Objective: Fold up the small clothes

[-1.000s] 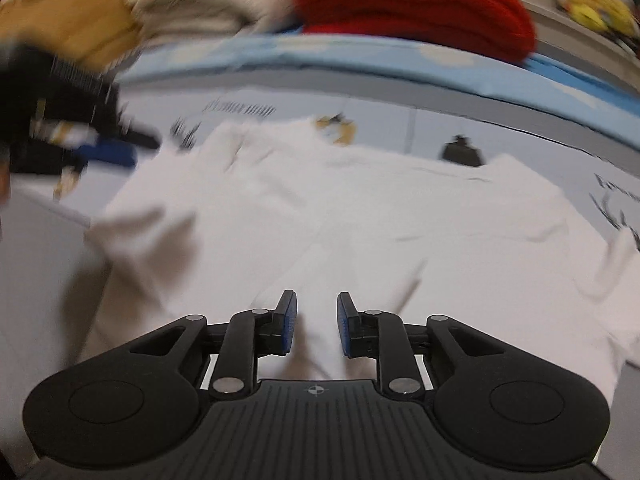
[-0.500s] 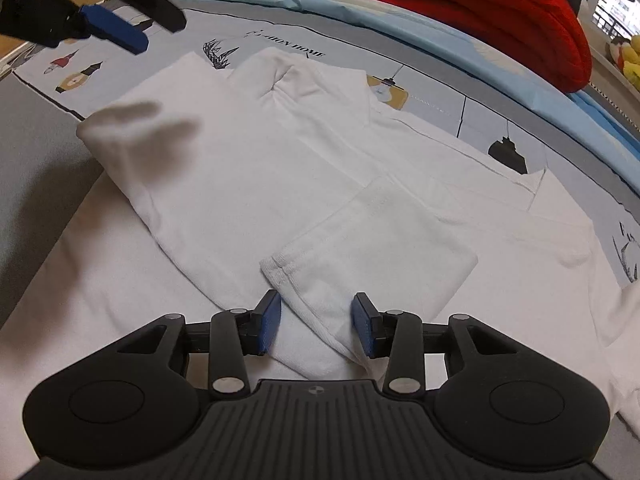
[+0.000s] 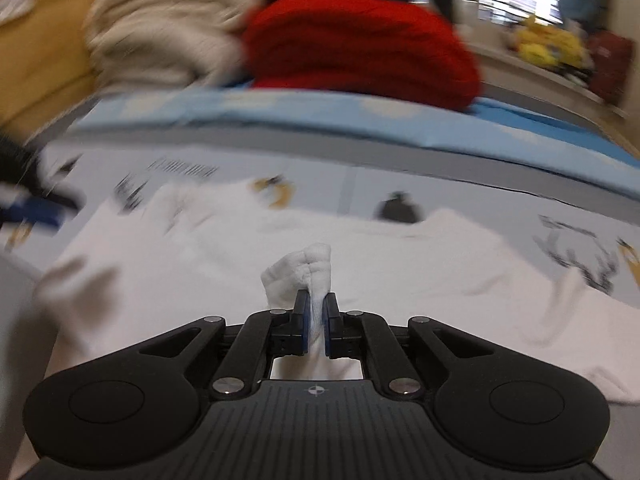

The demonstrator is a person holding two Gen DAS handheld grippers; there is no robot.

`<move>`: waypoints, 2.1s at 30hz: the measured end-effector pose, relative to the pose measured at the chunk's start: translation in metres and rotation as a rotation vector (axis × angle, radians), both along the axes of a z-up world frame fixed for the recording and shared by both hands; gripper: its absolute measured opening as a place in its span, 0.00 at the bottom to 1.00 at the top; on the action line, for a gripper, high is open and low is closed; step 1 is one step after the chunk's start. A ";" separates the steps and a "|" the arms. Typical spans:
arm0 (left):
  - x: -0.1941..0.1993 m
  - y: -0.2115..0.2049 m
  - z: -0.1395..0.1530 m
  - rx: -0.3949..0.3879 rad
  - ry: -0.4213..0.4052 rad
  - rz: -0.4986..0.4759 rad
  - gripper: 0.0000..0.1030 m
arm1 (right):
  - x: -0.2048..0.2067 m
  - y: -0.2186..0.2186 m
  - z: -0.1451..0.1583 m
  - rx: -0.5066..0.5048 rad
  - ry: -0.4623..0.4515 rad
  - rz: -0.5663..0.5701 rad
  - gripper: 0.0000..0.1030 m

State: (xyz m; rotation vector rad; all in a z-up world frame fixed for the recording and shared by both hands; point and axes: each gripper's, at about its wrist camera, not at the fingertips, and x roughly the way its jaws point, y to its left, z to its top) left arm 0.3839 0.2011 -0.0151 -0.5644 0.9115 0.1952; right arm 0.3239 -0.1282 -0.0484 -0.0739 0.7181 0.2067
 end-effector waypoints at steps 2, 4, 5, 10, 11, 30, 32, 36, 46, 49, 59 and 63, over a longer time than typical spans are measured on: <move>0.000 0.000 0.000 0.003 0.000 0.001 0.31 | 0.006 -0.022 0.006 0.066 -0.017 -0.084 0.05; 0.001 0.000 0.000 0.006 0.001 0.002 0.31 | 0.006 -0.046 0.015 0.155 -0.061 -0.155 0.05; 0.001 0.000 -0.001 0.007 0.001 0.002 0.31 | 0.004 -0.059 0.022 0.197 -0.099 -0.191 0.05; 0.001 0.002 -0.002 0.009 0.005 0.007 0.31 | 0.001 -0.113 0.028 0.273 -0.179 -0.368 0.04; 0.001 0.003 -0.002 0.010 0.006 0.008 0.31 | 0.004 -0.124 0.022 0.270 -0.140 -0.424 0.04; 0.003 0.009 -0.003 0.011 0.009 0.022 0.31 | 0.009 -0.184 -0.005 0.295 0.043 -0.726 0.13; 0.003 0.016 -0.002 -0.003 0.006 0.037 0.31 | 0.006 -0.200 -0.023 0.294 0.131 -0.846 0.13; 0.000 0.038 -0.001 -0.033 0.003 0.091 0.31 | 0.006 -0.209 -0.016 0.309 0.093 -0.841 0.13; -0.001 0.054 -0.019 -0.118 0.058 0.115 0.32 | 0.007 -0.222 -0.029 0.504 0.174 -0.842 0.31; 0.004 0.039 -0.026 -0.130 0.076 0.060 0.38 | 0.008 -0.225 -0.034 0.558 0.209 -0.846 0.31; 0.010 0.005 -0.049 -0.104 0.134 -0.040 0.38 | 0.020 -0.227 -0.043 0.578 0.225 -0.826 0.33; 0.009 0.002 -0.059 -0.098 0.168 -0.052 0.38 | 0.020 -0.225 -0.039 0.526 0.215 -0.845 0.05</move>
